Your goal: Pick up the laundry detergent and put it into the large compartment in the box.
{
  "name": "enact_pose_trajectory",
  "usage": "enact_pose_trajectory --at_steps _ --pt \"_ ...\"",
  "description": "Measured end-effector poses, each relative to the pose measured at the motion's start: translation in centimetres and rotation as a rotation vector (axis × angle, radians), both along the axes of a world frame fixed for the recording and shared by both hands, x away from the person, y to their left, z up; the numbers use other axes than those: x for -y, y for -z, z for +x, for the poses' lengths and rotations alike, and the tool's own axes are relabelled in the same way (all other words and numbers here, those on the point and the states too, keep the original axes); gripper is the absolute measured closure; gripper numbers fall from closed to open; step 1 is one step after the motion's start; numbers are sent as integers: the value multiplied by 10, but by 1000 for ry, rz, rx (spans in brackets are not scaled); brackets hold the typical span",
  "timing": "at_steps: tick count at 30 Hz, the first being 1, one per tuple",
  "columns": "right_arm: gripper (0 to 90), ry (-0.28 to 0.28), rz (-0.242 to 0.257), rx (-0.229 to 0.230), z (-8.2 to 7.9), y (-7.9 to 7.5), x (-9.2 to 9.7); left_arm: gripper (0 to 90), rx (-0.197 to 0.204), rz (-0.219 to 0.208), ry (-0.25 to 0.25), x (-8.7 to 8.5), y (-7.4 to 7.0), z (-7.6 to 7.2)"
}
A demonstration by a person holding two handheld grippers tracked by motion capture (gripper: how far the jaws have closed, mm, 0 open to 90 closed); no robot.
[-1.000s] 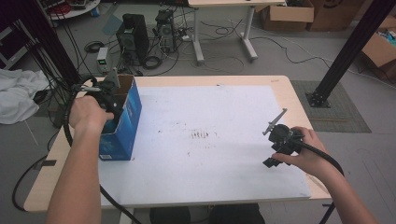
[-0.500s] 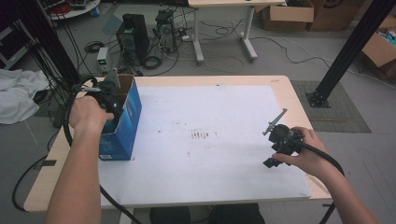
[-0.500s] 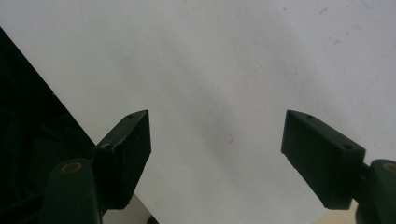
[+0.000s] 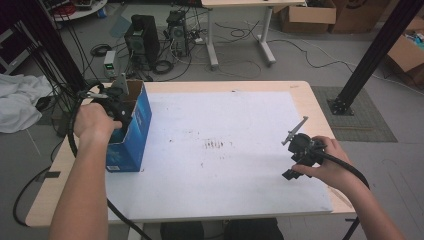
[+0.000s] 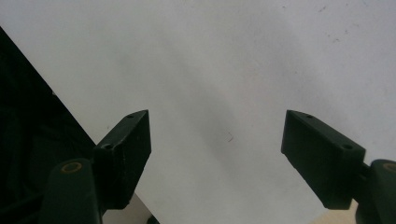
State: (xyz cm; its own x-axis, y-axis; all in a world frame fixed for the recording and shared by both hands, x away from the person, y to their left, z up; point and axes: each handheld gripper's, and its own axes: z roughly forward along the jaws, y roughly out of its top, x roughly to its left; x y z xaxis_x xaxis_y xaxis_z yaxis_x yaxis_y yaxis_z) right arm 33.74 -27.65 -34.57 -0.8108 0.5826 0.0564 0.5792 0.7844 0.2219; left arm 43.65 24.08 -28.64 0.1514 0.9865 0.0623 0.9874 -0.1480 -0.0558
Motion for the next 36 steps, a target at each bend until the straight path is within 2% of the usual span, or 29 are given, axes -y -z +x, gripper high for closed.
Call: enact_pose_trajectory --at_steps 27,36 --pt "241 4 4 14 -3 -5 2 361 5 11 -12 1 -1 -1" --pt "241 -2 2 16 -3 -5 2 289 23 21 -15 2 -9 -3"
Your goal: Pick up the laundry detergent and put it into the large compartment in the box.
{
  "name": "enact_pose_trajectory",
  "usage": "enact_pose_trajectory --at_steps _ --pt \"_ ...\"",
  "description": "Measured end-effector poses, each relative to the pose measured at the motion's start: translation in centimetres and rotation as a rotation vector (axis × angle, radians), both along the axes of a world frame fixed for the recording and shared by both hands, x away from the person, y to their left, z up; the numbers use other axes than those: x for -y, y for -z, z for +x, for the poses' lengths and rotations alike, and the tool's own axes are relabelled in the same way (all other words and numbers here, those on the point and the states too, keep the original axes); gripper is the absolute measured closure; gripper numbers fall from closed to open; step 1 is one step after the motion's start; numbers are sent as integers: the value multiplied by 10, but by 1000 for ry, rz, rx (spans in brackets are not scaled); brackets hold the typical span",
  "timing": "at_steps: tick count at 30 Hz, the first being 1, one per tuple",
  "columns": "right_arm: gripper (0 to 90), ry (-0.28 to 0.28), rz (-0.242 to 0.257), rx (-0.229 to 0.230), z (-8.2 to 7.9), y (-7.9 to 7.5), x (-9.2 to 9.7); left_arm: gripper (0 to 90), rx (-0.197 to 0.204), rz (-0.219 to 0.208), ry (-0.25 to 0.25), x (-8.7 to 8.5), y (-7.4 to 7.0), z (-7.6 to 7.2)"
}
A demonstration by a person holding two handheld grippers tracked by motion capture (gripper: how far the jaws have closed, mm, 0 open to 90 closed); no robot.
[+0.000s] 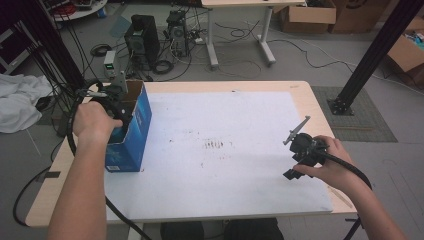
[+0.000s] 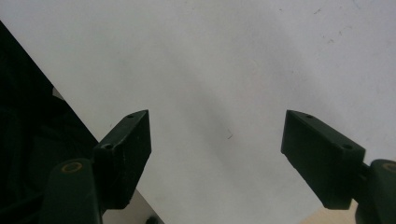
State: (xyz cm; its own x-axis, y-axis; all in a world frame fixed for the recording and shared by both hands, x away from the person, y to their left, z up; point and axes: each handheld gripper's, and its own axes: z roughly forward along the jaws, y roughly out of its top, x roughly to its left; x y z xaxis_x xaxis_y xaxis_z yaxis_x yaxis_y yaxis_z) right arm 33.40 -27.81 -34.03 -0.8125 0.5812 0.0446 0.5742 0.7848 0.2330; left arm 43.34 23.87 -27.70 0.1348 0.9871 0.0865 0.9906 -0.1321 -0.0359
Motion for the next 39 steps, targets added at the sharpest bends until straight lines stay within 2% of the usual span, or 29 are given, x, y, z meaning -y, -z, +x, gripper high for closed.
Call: enact_pose_trajectory --at_steps 3,6,9,14,15,17,18,21,27,33,37,39 --pt "241 1 3 2 -1 -1 0 265 10 27 13 2 -8 -1" --pt "241 4 1 0 -1 -2 0 240 14 30 15 2 -13 -2" --pt "240 -1 3 3 -1 -2 -1 223 41 24 33 5 -28 -5" --pt "240 4 7 4 -1 -4 -3 201 74 36 87 17 -47 -6" --pt "240 4 7 4 -1 -4 -3 196 74 36 87 17 -47 -6" --pt "239 4 5 5 -1 -5 -4 185 90 42 120 26 -56 -6" --pt "240 -1 8 7 -1 -5 -4 182 90 42 120 26 -56 -6" --pt "239 -1 7 6 0 -6 -5 172 109 29 158 41 -66 -3" --pt "238 5 4 4 1 -8 -3 163 134 20 225 62 -72 1" --pt "237 10 6 6 1 -9 1 154 155 13 299 89 -72 5" --pt "238 13 3 2 1 -8 2 157 169 -4 335 101 -71 7" --pt "238 11 2 2 0 -8 3 156 173 -31 366 115 -68 10"
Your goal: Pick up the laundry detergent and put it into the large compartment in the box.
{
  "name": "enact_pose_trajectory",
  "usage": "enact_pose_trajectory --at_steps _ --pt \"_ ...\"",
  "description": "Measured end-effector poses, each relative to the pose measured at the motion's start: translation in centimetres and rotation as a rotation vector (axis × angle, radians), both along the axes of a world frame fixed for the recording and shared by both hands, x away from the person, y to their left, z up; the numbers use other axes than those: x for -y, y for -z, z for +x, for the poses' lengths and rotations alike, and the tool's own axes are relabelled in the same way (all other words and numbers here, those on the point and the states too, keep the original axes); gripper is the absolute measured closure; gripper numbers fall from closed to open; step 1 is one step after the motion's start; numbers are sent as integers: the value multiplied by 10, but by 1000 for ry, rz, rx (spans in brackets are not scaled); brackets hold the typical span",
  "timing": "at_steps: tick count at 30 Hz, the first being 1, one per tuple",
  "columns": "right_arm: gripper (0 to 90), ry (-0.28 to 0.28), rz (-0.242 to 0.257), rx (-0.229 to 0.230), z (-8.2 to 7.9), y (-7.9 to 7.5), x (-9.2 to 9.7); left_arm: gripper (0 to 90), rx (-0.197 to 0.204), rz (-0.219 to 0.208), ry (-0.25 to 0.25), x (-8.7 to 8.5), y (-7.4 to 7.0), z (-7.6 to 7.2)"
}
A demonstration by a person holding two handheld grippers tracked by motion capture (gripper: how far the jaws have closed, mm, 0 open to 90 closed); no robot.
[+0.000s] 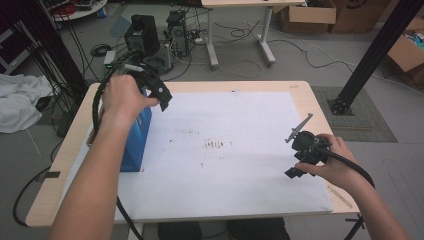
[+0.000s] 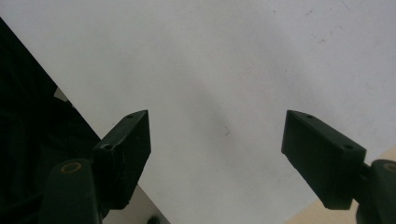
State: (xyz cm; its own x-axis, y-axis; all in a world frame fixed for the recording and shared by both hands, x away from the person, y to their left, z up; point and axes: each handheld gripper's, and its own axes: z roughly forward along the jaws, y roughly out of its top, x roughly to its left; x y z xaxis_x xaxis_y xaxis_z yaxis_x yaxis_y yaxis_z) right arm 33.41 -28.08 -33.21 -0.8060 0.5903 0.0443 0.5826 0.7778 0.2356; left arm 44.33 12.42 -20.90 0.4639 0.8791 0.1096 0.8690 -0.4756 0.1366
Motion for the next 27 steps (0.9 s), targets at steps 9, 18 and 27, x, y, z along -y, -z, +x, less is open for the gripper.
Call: enact_pose_trajectory --at_steps 9,18,27 --pt "237 5 -5 -1 1 -3 2 154 12 -66 98 43 12 7" --pt "237 7 -6 -3 1 -3 2 155 2 -75 147 71 26 14" --pt "237 7 -11 2 -1 -4 6 158 -32 -76 165 87 39 18"
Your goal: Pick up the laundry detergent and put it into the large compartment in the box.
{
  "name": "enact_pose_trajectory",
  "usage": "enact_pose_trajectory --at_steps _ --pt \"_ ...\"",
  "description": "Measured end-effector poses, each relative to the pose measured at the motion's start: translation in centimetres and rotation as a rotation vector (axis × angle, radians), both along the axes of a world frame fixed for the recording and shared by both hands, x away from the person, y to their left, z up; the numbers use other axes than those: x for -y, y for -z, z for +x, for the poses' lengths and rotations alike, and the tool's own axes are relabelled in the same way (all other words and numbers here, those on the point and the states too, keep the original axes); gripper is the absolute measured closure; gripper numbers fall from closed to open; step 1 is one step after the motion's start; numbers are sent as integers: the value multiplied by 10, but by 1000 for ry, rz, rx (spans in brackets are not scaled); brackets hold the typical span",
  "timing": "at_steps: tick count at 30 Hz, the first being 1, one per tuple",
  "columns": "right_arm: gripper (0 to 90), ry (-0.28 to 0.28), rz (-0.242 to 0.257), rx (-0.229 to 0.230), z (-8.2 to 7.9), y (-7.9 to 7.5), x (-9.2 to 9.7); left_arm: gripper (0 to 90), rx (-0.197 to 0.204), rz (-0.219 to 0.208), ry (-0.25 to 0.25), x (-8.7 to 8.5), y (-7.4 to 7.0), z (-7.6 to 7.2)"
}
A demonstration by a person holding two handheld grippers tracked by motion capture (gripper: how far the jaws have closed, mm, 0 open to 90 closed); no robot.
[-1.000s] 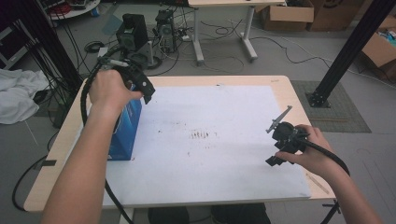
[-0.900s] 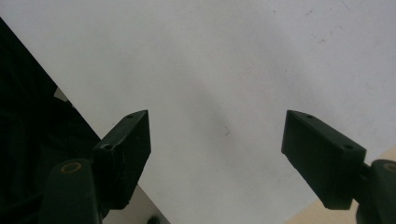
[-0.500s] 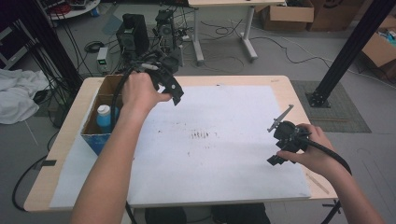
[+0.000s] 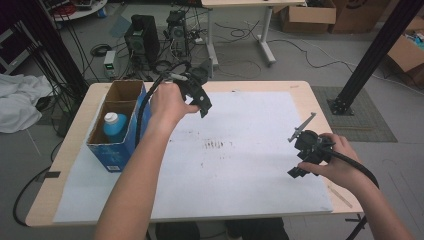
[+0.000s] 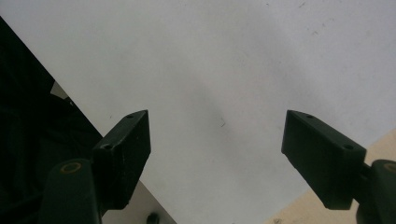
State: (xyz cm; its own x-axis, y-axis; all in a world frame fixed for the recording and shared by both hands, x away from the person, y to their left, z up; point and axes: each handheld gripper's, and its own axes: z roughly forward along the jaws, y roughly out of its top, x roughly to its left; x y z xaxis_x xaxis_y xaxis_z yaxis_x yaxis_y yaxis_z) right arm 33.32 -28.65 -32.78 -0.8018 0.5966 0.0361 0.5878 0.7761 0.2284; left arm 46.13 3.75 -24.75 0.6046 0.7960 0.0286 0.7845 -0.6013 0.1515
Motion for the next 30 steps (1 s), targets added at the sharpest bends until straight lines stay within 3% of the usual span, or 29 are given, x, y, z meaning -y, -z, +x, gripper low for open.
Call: enact_pose_trajectory --at_steps 30 --pt "235 5 -5 -7 1 1 0 155 -7 10 6 5 6 4"
